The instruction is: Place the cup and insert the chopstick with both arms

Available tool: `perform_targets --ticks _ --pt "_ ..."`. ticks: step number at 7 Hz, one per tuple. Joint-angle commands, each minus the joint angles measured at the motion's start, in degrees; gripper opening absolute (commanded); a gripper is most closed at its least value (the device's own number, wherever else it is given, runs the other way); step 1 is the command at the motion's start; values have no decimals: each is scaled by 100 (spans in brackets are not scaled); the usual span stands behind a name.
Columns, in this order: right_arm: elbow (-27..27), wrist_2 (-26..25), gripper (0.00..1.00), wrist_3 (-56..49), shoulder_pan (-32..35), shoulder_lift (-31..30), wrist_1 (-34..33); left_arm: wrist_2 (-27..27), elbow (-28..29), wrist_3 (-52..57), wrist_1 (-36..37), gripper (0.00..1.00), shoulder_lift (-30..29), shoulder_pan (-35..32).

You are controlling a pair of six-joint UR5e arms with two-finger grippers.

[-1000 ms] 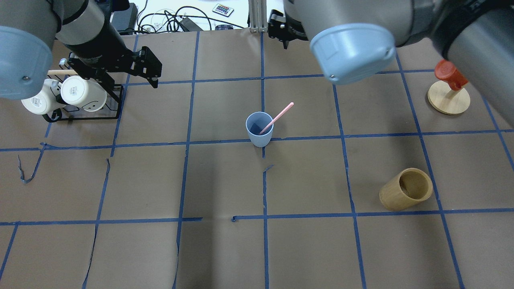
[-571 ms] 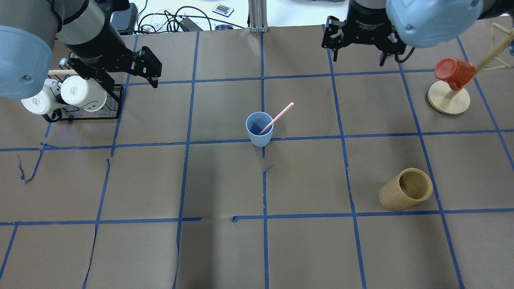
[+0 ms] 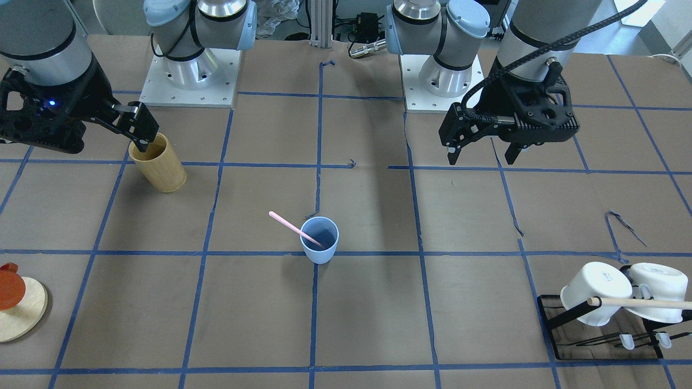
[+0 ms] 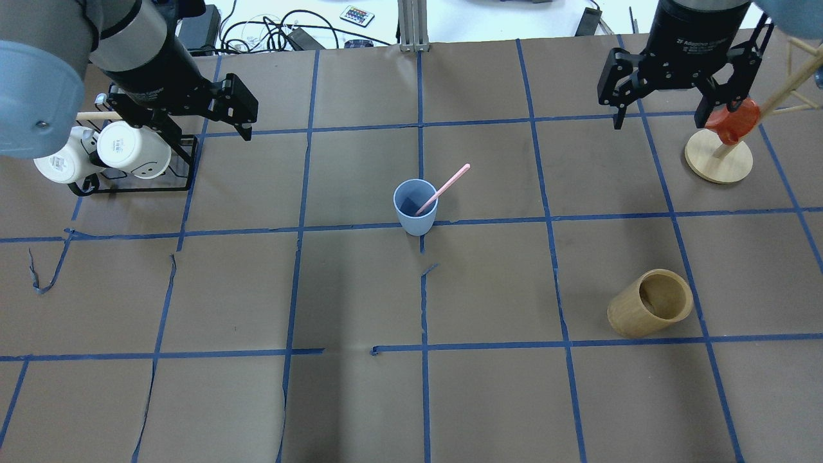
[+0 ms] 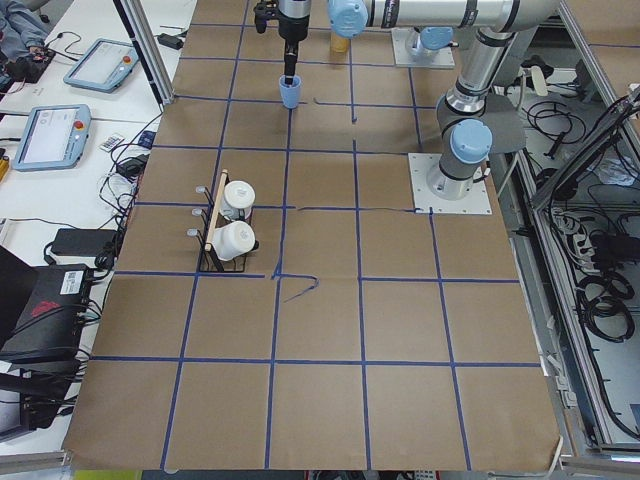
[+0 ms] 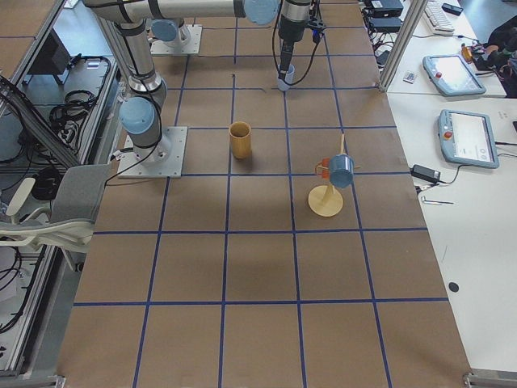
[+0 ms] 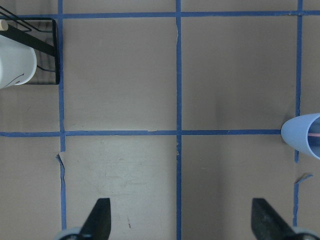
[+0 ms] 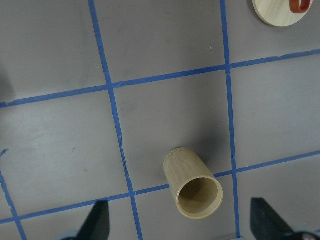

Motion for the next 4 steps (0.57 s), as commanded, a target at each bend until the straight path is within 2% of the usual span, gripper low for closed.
perform_targets --ticks 1,3,4 --pt "24 442 100 -133 3 -138 76 3 1 -167 -17 100 -3 -6" --pt "42 445 100 -1080 -23 -305 85 -6 1 -202 -26 100 -3 -15" --pt "42 436 100 -1110 -15 -376 93 -6 -8 -211 -26 100 -3 -41"
